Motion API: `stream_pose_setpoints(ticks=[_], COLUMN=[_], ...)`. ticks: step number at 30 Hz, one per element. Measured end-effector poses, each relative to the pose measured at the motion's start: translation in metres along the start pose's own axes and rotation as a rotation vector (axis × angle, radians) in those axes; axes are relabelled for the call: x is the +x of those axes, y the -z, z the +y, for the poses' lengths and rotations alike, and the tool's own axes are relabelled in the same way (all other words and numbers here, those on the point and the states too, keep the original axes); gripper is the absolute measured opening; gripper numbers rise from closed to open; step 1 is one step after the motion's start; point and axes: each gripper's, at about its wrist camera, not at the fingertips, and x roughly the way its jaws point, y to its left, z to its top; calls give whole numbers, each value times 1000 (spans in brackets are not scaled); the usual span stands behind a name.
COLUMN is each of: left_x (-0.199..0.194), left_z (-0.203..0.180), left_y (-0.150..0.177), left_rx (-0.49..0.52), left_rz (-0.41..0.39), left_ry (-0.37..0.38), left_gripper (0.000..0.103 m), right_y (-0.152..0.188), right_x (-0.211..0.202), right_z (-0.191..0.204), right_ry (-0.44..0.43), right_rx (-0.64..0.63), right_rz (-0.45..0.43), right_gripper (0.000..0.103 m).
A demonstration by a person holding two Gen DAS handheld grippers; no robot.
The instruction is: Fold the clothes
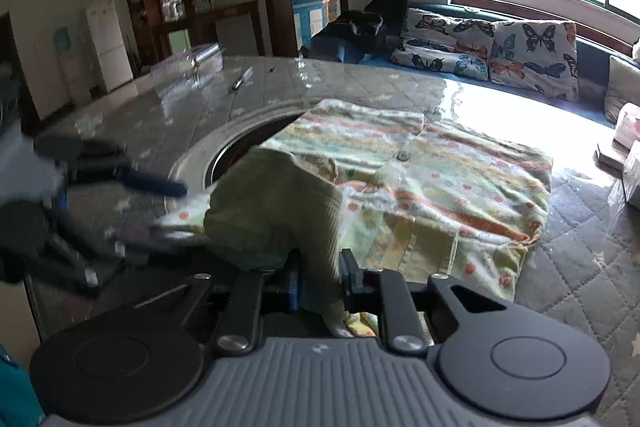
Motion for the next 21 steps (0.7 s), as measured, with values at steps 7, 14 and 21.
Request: stream_pose_setpoints(ticks=[7, 14, 21], left_x=[16, 0, -45], left_z=[-8, 0, -13], left_y=[14, 7, 8], left_rx=[144, 76, 49], left_rz=[15, -12, -19], left_ry=[-45, 5, 97], left_gripper=[39, 8, 6], right_y=[-3, 3, 15], right_x=[3, -18, -72], right_z=[0, 4, 21], right_ry=[2, 0, -52], right_rx=[19, 28, 23], right_rz=[-12, -57, -77], right_gripper=[10, 6, 6])
